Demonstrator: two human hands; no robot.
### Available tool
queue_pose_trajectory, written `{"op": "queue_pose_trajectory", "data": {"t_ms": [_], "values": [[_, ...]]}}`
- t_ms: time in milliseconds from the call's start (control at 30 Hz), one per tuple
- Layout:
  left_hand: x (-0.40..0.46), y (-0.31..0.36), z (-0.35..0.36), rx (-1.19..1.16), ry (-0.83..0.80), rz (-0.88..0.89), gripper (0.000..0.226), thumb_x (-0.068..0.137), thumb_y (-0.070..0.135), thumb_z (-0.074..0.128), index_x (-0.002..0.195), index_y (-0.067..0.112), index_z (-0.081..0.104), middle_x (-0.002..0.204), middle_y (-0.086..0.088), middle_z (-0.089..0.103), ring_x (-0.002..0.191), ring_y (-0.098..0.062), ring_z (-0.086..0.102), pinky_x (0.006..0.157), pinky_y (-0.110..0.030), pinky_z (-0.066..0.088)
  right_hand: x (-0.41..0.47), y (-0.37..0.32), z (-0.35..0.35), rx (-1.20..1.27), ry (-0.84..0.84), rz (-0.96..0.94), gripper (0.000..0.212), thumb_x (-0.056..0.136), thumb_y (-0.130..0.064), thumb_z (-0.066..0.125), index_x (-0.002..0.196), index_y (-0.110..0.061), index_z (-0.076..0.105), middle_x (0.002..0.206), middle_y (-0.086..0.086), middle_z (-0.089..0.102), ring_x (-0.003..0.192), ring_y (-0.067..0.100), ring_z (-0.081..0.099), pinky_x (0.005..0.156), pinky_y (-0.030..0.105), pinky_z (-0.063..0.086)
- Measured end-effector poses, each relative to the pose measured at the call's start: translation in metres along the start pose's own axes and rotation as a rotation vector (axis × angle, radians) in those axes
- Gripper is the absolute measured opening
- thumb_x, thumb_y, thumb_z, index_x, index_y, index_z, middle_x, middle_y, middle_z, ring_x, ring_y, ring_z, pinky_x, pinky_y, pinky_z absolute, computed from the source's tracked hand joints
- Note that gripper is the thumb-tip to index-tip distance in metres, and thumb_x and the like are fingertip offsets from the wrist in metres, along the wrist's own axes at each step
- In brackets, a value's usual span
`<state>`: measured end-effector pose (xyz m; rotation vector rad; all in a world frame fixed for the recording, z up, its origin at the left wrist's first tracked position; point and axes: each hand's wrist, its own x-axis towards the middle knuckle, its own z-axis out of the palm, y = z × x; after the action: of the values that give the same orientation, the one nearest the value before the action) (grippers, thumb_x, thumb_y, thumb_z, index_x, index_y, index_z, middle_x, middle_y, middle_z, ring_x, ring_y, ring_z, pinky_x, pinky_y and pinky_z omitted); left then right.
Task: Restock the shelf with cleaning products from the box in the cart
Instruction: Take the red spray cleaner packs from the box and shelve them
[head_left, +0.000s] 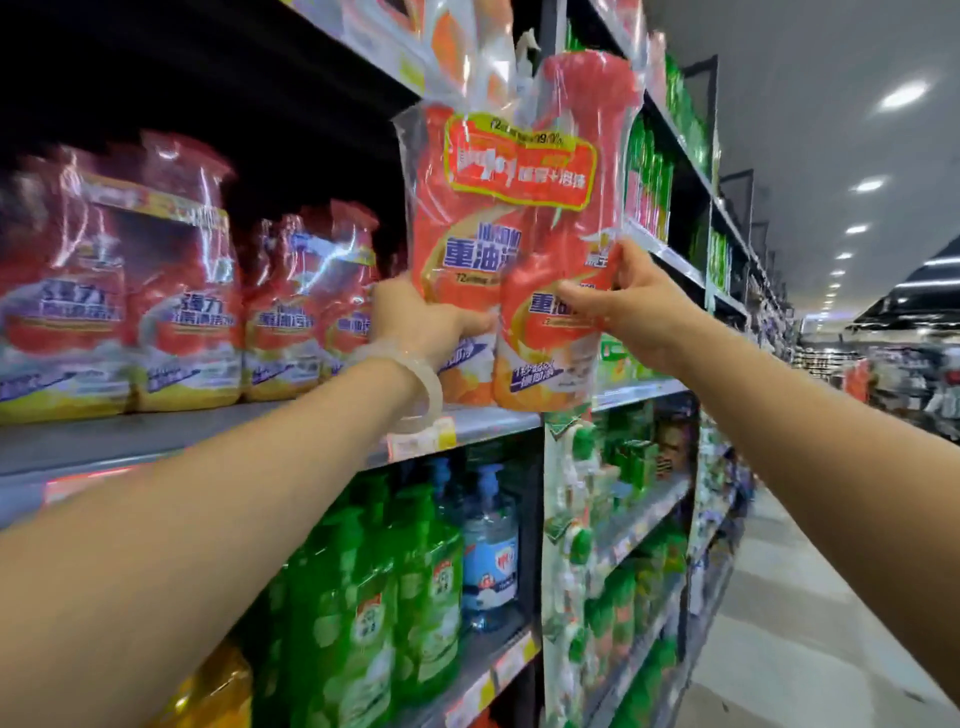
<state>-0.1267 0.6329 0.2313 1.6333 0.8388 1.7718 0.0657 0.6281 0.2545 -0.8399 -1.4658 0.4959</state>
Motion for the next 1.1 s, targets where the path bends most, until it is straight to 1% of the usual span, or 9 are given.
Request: {"op": "queue_pose_trajectory", "data": {"t_ms": [133,300,400,500,667,767,867,967,1100], "values": [[0.039,-0.03,0.02,0.026,0.091,0.041,0.036,0.064,0.001,0.084,0.095,0.009,0.068,0.087,-0.001,0.071,0.084,-0.016,0.069,0.079,-0.03,0.054,0.054,0.033,-0.004,-0.007,-0.06,-0.051,0.044,0.076,-0.005,0.075,0.108,-0.023,0.051,0.106,0.006,0.064,0.097,0.023,0.065,0.088,0.04,0.054],[0.071,-0.065,0.036,0.072,0.245,-0.006,0.037,0.065,0.003,0.083,0.098,0.008,0.069,0.087,0.0,0.072,0.075,-0.012,0.066,0.069,-0.027,0.053,0.107,0.074,0.004,0.049,-0.168,-0.07,0.057,0.079,-0.002,0.071,0.128,-0.012,0.044,0.1,0.0,0.064,0.089,0.014,0.067,0.076,0.029,0.057],[0.091,-0.08,0.041,0.14,0.302,-0.014,0.03,0.065,0.005,0.084,0.089,0.008,0.068,0.082,-0.001,0.07,0.069,-0.013,0.064,0.067,-0.031,0.055,0.134,0.097,0.007,0.092,-0.231,-0.063,0.066,0.077,-0.003,0.073,0.134,-0.01,0.04,0.114,0.008,0.064,0.102,0.021,0.066,0.087,0.038,0.055],[0.107,-0.091,0.049,0.182,0.365,0.0,0.031,0.063,0.007,0.085,0.089,0.004,0.068,0.085,-0.006,0.072,0.079,-0.02,0.069,0.073,-0.036,0.057,0.155,0.114,0.006,0.131,-0.266,-0.067,0.064,0.077,-0.005,0.073,0.132,-0.013,0.04,0.115,0.007,0.064,0.105,0.022,0.064,0.09,0.039,0.054],[0.116,-0.11,0.067,0.241,0.402,-0.002,0.026,0.066,0.007,0.084,0.07,0.02,0.062,0.071,0.007,0.065,0.065,-0.007,0.061,0.063,-0.024,0.051,0.172,0.141,0.002,0.151,-0.334,-0.039,0.061,0.078,-0.004,0.071,0.13,-0.011,0.041,0.112,0.007,0.064,0.1,0.02,0.065,0.085,0.035,0.054],[0.116,-0.125,0.073,0.274,0.401,0.002,0.023,0.065,0.006,0.084,0.077,0.017,0.068,0.076,0.005,0.069,0.074,-0.015,0.066,0.075,-0.031,0.054,0.176,0.159,0.001,0.159,-0.371,0.006,0.055,0.079,-0.003,0.07,0.125,-0.012,0.043,0.113,0.008,0.063,0.1,0.02,0.064,0.087,0.038,0.052],[0.119,-0.131,0.076,0.325,0.402,-0.011,0.022,0.065,0.007,0.084,0.077,0.017,0.068,0.075,0.002,0.068,0.076,-0.019,0.066,0.074,-0.032,0.054,0.181,0.172,0.002,0.214,-0.369,0.029,0.047,0.08,-0.001,0.069,0.119,-0.015,0.046,0.116,0.01,0.063,0.106,0.025,0.062,0.096,0.046,0.049],[0.125,-0.131,0.075,0.372,0.39,-0.055,0.024,0.061,0.014,0.088,0.08,0.013,0.072,0.071,0.0,0.068,0.069,-0.022,0.065,0.073,-0.044,0.058,0.183,0.173,0.008,0.186,-0.339,0.058,0.054,0.084,-0.008,0.067,0.131,-0.014,0.041,0.122,0.011,0.061,0.11,0.027,0.06,0.097,0.049,0.048],[0.126,-0.134,0.081,0.326,0.383,-0.129,0.029,0.061,0.015,0.088,0.085,0.011,0.072,0.067,-0.002,0.066,0.056,-0.024,0.06,0.059,-0.051,0.059,0.175,0.178,0.019,-0.12,-0.224,0.023,0.07,0.089,-0.033,0.061,0.145,-0.012,0.024,0.137,0.01,0.05,0.118,0.027,0.055,0.1,0.045,0.047]]}}
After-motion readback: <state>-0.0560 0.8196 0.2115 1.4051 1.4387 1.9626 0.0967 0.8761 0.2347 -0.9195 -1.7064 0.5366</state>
